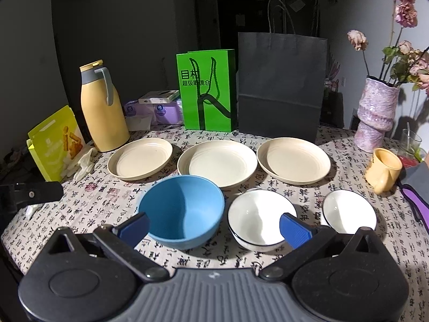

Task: Organize plates and bowls
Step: 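Move both tools toward the cream plate beside the yellow thermos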

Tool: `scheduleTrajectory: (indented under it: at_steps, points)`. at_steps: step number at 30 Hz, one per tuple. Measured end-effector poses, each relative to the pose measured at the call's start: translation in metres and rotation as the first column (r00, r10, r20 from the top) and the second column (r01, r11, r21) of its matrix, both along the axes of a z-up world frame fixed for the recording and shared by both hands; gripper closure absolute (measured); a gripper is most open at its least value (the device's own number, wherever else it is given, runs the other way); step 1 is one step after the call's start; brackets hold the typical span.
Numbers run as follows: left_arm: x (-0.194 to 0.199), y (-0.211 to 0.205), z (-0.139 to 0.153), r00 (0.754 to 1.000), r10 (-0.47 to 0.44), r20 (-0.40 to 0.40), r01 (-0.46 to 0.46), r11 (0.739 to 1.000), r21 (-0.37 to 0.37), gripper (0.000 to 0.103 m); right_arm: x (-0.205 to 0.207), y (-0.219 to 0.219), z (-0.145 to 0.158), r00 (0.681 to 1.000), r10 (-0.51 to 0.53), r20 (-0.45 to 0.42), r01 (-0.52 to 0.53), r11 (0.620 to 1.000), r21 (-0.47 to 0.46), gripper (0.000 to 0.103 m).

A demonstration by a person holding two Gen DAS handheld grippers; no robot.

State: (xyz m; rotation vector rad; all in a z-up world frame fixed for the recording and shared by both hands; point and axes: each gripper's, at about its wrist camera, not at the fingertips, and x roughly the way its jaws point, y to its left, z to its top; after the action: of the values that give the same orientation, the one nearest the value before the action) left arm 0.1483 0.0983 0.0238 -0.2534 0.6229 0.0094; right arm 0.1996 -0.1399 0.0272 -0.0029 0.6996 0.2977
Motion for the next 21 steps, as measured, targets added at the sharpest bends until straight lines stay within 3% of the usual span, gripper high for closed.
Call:
scheduleTrajectory:
  at_steps: [21]
  points:
    - [0.071, 0.056, -0.009, 0.995, 0.103, 0.013, -0.102, 0.991, -0.087, 0.0, 0.088, 0.036, -0.018, 1.0, 0.002, -0.027, 0.001, 0.993, 0.121, 0.0]
